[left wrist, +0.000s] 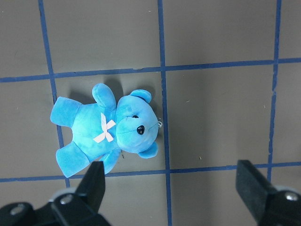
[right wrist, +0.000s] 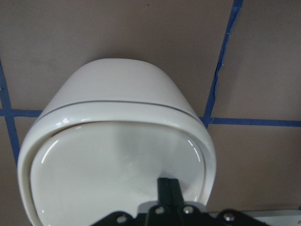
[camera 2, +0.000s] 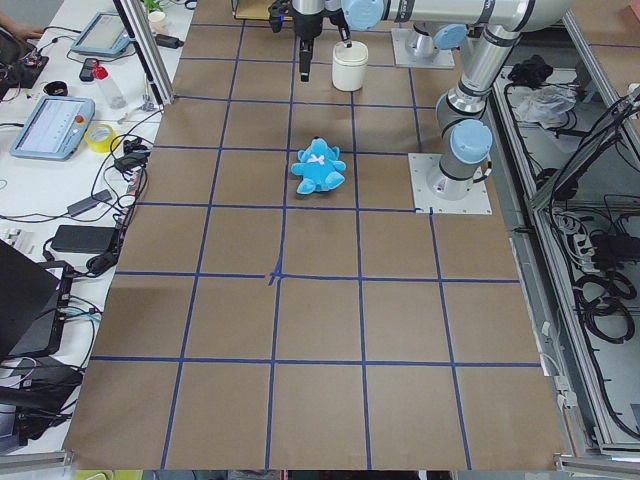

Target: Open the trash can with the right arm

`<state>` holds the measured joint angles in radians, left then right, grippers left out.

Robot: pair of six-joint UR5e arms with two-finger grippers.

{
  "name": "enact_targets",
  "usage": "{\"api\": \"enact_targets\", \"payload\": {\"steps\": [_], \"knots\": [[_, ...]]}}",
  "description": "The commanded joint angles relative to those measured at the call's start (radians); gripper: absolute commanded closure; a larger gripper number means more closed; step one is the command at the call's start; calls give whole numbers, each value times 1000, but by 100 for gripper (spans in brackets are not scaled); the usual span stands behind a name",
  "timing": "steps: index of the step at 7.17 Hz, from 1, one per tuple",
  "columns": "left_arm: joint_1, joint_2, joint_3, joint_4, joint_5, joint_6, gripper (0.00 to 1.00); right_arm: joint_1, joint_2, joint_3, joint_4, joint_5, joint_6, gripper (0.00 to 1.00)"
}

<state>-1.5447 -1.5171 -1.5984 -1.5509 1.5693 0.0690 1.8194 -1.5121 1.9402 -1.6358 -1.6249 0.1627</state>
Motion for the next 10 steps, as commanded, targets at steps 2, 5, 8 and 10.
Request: {"api": "enact_targets", "payload": {"steps": [2, 5, 8, 10], "knots": [[0, 0, 0, 0, 0, 0, 0, 0, -60, -59, 16, 6, 3, 1], [0, 0, 0, 0, 0, 0, 0, -24, -71, -295, 123, -1, 3, 0], [0, 0, 0, 0, 0, 0, 0, -144, -62, -441, 113, 17, 0, 0], [0, 0, 0, 0, 0, 0, 0, -155, -63, -457, 116, 13, 0, 0]]}}
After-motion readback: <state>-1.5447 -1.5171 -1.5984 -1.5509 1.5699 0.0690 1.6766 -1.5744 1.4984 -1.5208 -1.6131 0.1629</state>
